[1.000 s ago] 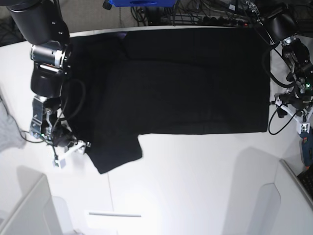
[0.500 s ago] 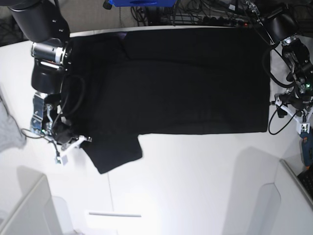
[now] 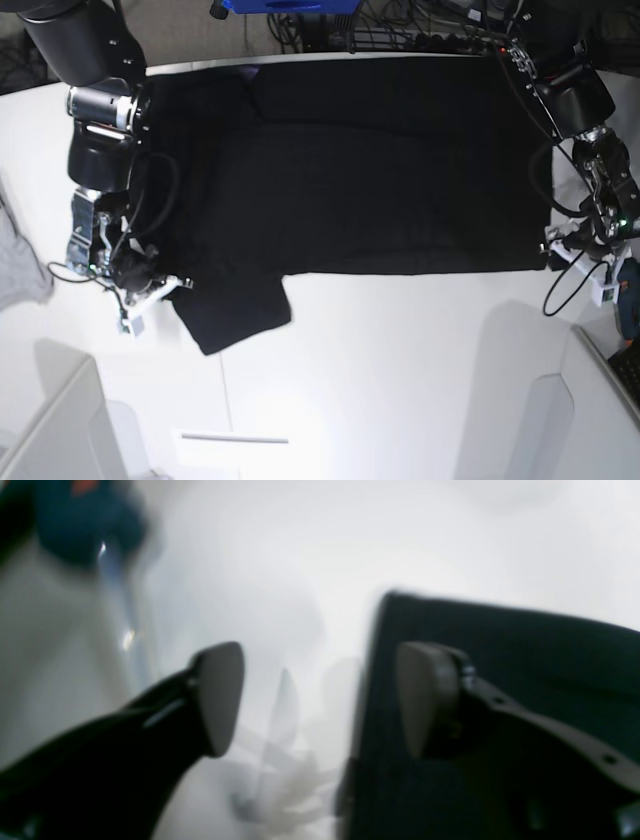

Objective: Fold the T-shirt properly
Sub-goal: 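Grasp the hem corners with both grippers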

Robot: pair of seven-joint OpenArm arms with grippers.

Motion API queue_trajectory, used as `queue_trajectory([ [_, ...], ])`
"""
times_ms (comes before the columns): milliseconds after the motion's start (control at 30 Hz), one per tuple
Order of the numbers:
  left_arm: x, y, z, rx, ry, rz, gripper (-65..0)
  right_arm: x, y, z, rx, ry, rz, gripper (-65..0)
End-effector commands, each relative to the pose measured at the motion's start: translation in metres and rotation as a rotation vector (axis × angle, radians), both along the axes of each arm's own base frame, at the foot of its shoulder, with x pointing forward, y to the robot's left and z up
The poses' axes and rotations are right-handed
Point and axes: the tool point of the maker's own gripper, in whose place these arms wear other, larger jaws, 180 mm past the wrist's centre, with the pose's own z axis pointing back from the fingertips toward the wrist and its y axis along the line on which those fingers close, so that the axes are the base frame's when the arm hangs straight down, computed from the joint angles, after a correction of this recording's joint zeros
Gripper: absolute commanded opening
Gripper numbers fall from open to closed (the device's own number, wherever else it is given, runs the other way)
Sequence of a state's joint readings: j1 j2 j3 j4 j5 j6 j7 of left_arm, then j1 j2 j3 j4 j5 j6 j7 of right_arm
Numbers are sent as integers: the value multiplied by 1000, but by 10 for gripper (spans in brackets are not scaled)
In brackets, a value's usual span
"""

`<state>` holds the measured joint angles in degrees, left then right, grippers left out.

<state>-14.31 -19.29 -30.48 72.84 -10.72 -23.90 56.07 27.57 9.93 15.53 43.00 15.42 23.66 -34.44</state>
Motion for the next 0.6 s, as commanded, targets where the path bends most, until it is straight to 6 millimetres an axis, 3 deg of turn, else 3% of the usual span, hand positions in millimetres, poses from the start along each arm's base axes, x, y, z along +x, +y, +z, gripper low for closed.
queue_trajectory([
  [0,13,-2,14,18,-43,-28,-148,12,-4,14,-6,-37,4,-650],
  [100,25,-13,17,28,-42,-65,-142,13,-4,15,-6,-38,4,-650],
  [367,24,-13,-3,-23,9,-42,-140,13,-4,16,-8,-40,6,-650],
  [567,31,-11,-2,-22,-43,-38,-140,13,-4,15,-9,-39,6,-650],
])
